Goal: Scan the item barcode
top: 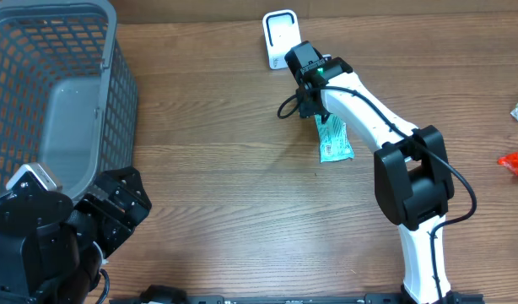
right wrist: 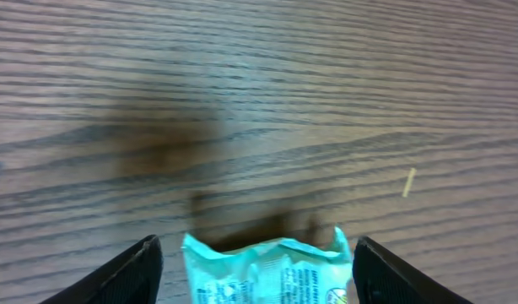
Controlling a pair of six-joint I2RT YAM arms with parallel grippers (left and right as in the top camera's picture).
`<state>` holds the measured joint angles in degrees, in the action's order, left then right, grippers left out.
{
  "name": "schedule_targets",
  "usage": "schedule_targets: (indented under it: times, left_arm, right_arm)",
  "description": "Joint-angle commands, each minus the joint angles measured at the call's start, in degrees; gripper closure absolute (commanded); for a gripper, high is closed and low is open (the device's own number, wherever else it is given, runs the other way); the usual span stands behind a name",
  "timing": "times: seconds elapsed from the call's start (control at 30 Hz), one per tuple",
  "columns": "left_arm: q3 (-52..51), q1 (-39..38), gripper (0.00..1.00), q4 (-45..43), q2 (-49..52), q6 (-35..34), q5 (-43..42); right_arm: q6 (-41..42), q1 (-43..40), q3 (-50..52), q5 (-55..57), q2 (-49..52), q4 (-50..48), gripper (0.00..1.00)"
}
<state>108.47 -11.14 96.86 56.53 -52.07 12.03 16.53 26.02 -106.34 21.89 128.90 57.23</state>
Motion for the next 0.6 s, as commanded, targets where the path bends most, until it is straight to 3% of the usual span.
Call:
schedule_targets:
  times: [0.0, 0.47, 0.57]
  left_arm:
    - [0.3, 0.5, 0.01, -0.1, 0.1, 0.9, 0.0]
    - [0.3, 0.5, 0.00, -0.1, 0.1, 0.9, 0.0]
    - [0.3, 0.5, 0.00, -0.1, 0.1, 0.9, 0.0]
  right_arm:
    - [1.5, 0.5, 0.3, 1.9, -0.7, 0.2, 0.27]
    - [1.4, 1.6, 3.8, 2.1, 4.4, -3.7, 0.24]
    - [1.4, 0.9, 3.8, 2.1, 4.7, -3.2, 0.34]
